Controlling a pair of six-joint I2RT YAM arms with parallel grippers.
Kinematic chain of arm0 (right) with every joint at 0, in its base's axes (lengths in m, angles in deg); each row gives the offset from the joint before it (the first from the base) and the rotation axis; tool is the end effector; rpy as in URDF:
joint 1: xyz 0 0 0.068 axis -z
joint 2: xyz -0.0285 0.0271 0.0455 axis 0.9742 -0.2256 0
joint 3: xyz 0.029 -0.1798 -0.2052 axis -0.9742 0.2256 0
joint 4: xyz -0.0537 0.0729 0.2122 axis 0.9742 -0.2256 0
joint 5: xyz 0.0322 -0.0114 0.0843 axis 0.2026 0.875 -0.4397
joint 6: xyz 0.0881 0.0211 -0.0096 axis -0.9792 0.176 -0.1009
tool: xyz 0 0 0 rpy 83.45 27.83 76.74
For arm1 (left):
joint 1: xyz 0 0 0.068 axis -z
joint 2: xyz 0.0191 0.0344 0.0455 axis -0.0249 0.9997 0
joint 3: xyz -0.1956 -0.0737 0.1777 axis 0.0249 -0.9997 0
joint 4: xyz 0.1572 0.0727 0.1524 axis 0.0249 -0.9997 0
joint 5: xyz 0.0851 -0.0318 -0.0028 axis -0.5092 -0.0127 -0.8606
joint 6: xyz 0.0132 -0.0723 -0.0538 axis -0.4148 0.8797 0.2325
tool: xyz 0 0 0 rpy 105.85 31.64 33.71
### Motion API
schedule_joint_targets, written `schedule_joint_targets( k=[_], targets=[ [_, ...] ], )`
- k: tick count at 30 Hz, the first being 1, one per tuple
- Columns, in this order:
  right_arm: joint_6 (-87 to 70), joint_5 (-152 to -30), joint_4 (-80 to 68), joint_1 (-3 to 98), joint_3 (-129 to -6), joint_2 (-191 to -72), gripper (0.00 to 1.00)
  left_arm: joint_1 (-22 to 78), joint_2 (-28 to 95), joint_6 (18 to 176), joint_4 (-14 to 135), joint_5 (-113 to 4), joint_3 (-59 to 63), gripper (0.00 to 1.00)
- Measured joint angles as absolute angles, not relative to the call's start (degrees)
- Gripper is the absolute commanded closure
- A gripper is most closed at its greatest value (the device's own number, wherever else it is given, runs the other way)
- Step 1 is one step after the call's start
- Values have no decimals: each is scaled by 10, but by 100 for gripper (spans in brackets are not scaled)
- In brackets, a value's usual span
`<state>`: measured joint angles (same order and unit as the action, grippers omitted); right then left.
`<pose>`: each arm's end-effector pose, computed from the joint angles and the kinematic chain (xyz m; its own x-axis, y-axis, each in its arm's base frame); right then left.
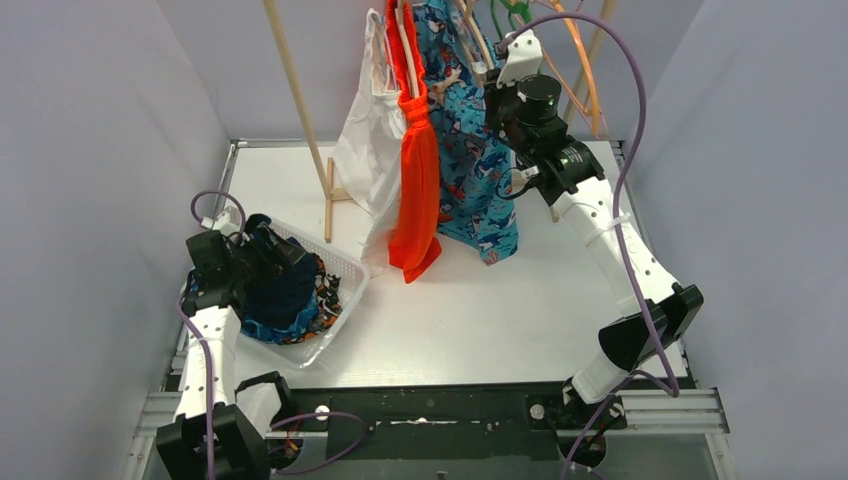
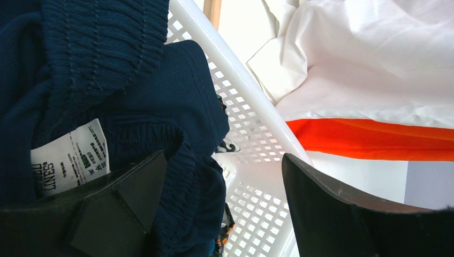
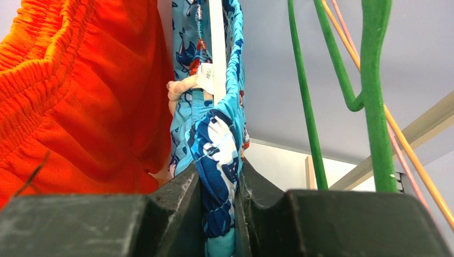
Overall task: Remove the shorts from the hanger
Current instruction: Pick up the hanger from the clothes rod.
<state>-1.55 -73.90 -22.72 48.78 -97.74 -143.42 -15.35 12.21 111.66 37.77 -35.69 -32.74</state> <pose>0.3415 0.1673 0.4728 -0.0678 -0.0403 -0.9969 -0.3185 0.9478 -0.0167 0.2028 0.0222 0.2347 -0.5645 -0.5853 -0.5821 -0.1829 0.7763 -0.6032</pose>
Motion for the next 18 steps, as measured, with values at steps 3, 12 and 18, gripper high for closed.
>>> schedule_joint_targets(
  k=[3,12,18],
  targets=[
    [-17,-739,-234,488,-988,-1434,100,-151,122,1117,378,-358,-327,21],
    [-26,-739,-234,487,-1003,-1435,100,-151,122,1117,378,-358,-327,21],
    [-40,-747,-164,488,-1003,-1435,100,-151,122,1117,378,-359,-327,21]
  ],
)
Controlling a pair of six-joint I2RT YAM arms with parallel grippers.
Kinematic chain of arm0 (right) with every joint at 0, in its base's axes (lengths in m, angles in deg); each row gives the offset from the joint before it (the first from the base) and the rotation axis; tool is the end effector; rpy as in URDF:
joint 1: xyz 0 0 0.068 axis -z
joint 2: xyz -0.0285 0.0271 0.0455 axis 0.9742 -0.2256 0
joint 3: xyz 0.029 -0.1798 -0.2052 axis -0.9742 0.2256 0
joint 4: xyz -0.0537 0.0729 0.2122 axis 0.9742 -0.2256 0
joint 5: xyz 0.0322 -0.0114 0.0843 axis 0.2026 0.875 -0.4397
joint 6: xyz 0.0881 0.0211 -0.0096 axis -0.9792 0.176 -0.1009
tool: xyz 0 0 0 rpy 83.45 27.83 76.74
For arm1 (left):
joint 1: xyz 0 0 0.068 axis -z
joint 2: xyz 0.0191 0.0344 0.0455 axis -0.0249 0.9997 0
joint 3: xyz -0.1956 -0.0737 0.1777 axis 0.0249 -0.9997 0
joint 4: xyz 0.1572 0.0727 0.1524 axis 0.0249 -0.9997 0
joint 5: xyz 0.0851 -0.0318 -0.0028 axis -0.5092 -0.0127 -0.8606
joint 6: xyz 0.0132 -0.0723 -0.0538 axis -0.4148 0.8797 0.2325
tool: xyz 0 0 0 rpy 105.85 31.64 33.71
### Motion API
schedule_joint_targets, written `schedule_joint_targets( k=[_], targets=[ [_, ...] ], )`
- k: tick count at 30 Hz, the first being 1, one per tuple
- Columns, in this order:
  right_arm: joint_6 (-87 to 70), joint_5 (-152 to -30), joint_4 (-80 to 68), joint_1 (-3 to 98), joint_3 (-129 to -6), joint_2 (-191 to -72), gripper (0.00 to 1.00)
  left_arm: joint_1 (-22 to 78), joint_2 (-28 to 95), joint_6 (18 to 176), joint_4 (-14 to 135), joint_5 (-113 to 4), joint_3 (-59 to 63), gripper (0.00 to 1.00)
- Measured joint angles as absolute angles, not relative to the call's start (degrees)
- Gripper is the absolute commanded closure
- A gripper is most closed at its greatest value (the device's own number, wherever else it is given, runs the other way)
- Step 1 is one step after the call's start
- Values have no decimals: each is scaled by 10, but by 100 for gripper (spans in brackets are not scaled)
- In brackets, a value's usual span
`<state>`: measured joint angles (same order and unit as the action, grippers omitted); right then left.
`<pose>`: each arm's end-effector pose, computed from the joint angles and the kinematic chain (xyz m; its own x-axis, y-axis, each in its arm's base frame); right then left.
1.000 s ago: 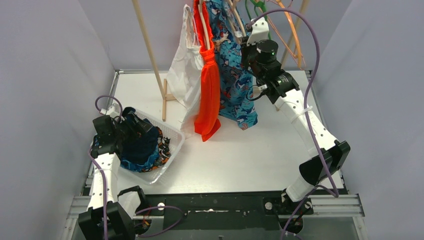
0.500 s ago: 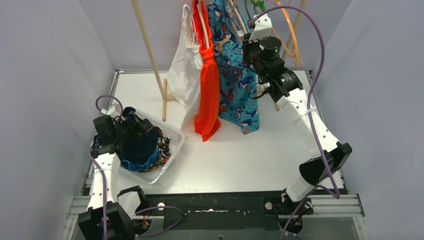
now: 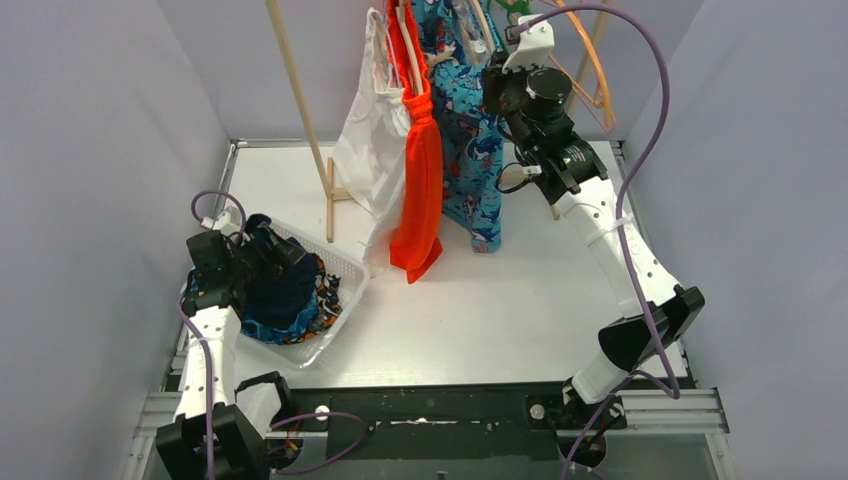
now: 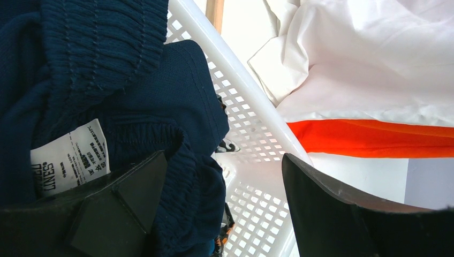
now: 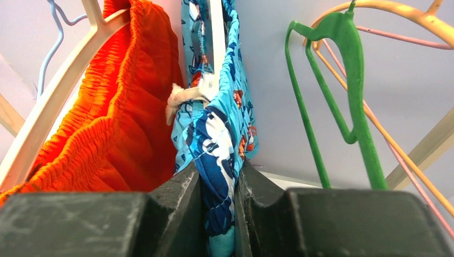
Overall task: Remove the shorts from the hanger
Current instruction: Pick up the hanger from the clothes rod.
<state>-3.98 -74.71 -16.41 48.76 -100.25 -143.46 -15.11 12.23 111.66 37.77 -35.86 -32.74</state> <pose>0.3371 0.1664 0.5047 0.0531 0.0720 -0.9960 -0.3342 0.9412 0.0502 0.2030 0.0216 0.2346 -0.5661 -0.5833 -0.5825 -0.1820 0.7777 -0.6018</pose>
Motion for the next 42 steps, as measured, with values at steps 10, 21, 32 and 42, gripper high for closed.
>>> schedule_joint_targets(
  k=[10,21,32,42],
  targets=[
    [-55,-751,-152,488,-972,-1419,100,-151,122,1117,378,-359,-327,21],
    [-86,-754,-181,489,-843,-1312,100,-151,122,1117,378,-358,-327,21],
    [-108,-785,-238,488,-656,-1118,100,-146,115,1117,378,-359,-327,21],
    [-133,-778,-365,488,-490,-895,100,-112,106,1117,376,-372,-327,21]
  ],
)
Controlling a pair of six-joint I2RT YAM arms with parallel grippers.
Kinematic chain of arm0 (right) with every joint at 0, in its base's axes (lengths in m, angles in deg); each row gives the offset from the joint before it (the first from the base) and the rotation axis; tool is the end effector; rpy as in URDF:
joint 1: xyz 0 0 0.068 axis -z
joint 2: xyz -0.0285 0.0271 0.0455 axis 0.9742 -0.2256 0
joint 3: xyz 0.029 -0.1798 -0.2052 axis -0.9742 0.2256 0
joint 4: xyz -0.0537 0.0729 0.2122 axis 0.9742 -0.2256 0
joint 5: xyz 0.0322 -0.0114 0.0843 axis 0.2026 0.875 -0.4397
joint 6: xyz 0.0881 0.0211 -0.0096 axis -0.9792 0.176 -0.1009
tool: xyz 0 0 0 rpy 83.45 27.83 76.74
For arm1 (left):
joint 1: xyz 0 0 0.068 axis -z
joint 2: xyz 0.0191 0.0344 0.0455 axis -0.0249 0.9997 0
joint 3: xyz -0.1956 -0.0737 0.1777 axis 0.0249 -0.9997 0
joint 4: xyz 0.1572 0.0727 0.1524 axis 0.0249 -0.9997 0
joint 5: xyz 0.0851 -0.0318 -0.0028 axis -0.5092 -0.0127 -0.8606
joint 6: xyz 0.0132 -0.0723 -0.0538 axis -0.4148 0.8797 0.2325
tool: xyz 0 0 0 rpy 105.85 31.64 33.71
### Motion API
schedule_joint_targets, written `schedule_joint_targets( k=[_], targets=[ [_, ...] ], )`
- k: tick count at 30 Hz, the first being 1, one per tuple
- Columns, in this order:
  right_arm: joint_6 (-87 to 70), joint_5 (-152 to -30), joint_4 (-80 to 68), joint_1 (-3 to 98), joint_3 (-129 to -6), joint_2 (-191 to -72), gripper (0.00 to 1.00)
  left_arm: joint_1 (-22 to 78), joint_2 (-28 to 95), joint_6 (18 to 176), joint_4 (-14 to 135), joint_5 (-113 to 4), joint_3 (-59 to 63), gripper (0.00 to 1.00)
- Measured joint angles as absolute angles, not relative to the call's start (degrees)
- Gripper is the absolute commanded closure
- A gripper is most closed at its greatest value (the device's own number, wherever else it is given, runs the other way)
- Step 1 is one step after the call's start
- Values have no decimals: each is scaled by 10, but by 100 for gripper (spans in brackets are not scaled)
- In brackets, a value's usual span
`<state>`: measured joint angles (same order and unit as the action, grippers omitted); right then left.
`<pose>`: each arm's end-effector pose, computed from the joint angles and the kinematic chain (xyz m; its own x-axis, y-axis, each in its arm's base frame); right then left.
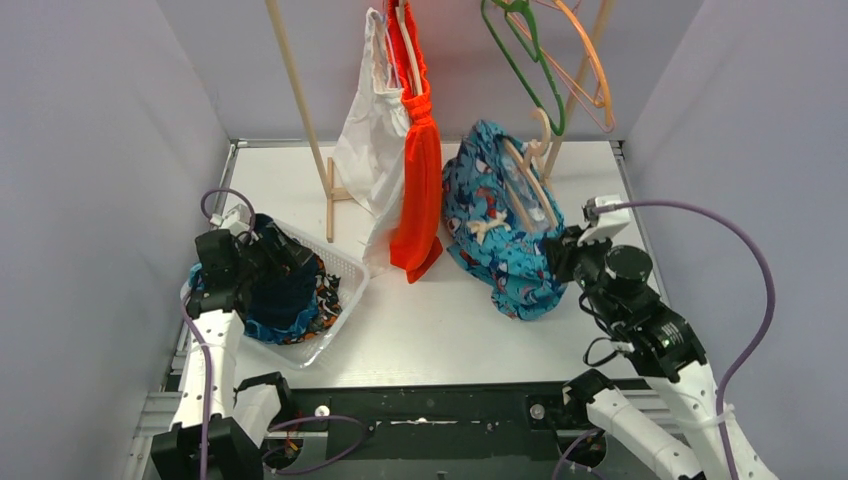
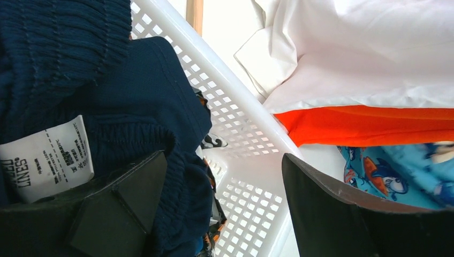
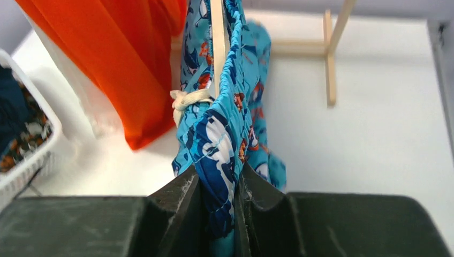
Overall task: Remove the shorts from the hanger
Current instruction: Pick up the hanger from the clothes rod, then remove the shorts from the hanger.
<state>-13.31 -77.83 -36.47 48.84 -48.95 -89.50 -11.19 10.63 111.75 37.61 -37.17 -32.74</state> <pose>0.1337 0.0621 0.3681 -0.2727 0.0802 -0.9587 -0.3355 0.9260 0.1729 0.2007 0.0086 0.2387 -0.5817 -0.5440 -0.6047 -0.1310 0.7964 -0.5905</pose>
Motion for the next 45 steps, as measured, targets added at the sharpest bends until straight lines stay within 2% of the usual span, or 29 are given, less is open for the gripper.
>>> schedule_joint_targets(
  k=[5,11,18,27,32,45],
  targets=[
    [-198,-786,-431,488,-387,-801,100,-73,75,1152,385,-387,-332,25],
    [-258,-805,-459,488,-330,-788,100,127,30,1205,384,-470,-316,25],
    [-265,-819,-457,488,-330,-827,100,322,46,1229,390,-596,-277,26],
    [-275,-851,-498,488,-391,-837,100,542,154,1239,402,-735,-210,26],
    [-290,-866,-551,488,-460,-823,100,585,179,1239,450,-763,-174,26],
    [-271,-853,-671,483,-723,-814,100,588,174,1232,479,-791,-134,26]
  ],
)
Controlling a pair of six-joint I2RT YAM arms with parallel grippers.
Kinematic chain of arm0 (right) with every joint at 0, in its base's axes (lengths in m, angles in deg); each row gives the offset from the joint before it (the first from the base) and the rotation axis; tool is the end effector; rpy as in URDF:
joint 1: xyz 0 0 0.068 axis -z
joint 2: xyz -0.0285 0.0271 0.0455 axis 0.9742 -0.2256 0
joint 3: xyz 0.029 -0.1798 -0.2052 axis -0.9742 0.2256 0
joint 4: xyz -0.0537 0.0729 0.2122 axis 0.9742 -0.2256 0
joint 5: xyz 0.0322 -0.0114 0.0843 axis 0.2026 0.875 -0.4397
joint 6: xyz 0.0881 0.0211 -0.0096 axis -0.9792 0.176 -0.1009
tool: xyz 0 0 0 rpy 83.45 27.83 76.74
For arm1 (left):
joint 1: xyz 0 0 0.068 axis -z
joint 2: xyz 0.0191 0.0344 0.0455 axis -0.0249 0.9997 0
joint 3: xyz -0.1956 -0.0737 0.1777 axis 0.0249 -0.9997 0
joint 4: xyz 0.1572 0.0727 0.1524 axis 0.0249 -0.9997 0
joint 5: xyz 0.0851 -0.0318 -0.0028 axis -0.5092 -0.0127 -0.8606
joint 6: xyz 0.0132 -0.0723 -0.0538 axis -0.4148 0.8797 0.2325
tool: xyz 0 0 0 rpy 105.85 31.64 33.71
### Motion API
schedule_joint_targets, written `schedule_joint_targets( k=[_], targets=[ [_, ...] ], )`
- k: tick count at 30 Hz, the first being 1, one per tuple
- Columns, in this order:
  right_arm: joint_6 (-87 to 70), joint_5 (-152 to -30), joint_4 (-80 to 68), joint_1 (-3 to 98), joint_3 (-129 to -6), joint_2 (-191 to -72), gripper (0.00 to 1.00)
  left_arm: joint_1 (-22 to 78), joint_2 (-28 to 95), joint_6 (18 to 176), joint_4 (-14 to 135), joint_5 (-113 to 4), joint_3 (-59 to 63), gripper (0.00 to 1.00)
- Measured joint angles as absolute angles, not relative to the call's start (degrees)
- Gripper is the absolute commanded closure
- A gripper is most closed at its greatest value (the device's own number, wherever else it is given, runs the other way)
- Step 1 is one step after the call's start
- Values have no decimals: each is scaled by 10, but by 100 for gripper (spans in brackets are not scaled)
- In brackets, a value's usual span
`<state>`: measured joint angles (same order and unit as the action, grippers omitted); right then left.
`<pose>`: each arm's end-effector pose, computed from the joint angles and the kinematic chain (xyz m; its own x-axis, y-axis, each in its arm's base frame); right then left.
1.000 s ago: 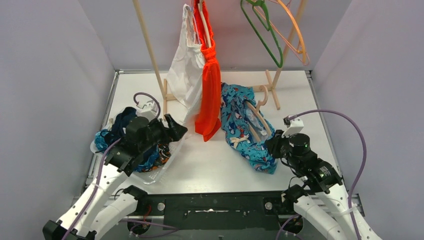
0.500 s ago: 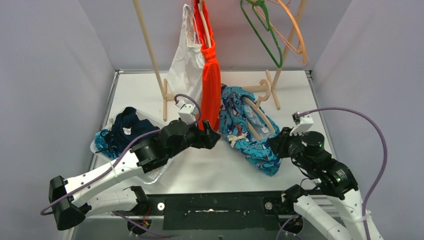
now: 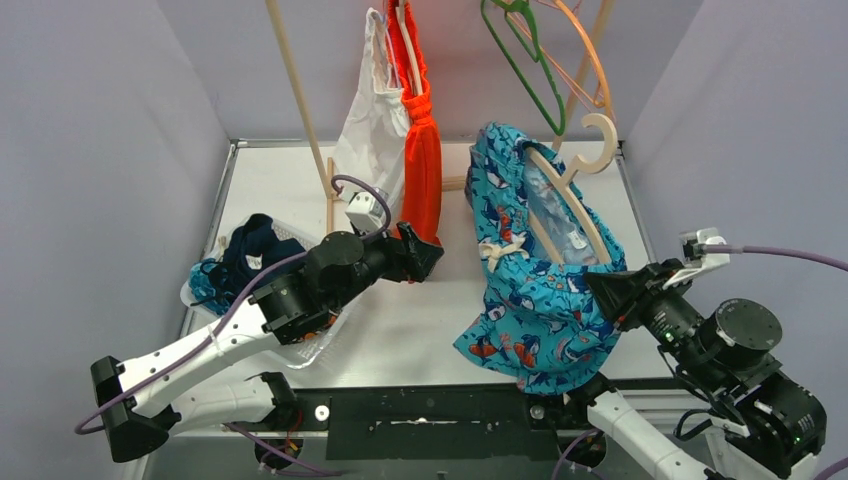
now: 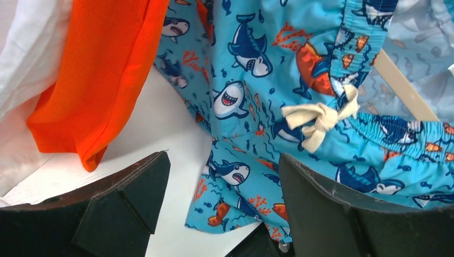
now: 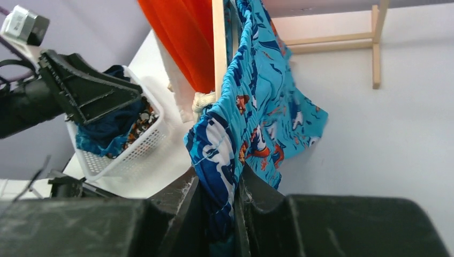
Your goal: Remove the shorts from the hanger
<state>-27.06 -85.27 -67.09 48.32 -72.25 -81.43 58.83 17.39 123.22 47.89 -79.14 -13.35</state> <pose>0.0304 0.0193 0.4164 -0.3856 0.2762 -0.8804 -0.3761 0.8242 0.4233 0.1525 -0.1961 0.3564 -0.5069 -0.3064 -0.8058 0.4434 0.7090 -0.5485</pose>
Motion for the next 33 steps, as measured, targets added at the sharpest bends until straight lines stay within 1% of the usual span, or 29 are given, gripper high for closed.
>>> schedule_joint_targets(
  k=[3,6,14,19,28,33],
  targets=[
    [-254,-881,-671,479,-735,-814,100,588,165,1232,481,-791,-126,26],
    [-241,-926,-671,475,-718,-818,100,589,157,1232,481,-787,-120,26],
    [-215,-1040,-680,473,-599,-891,100,591,151,1225,481,-769,-109,26],
    [-202,-1094,-674,473,-553,-914,100,591,151,1226,483,-765,-113,26],
    [-166,-1174,-624,473,-534,-938,100,592,184,1238,503,-761,-131,26],
    [-142,-1199,-611,473,-534,-985,100,592,201,1249,516,-765,-158,31]
  ],
)
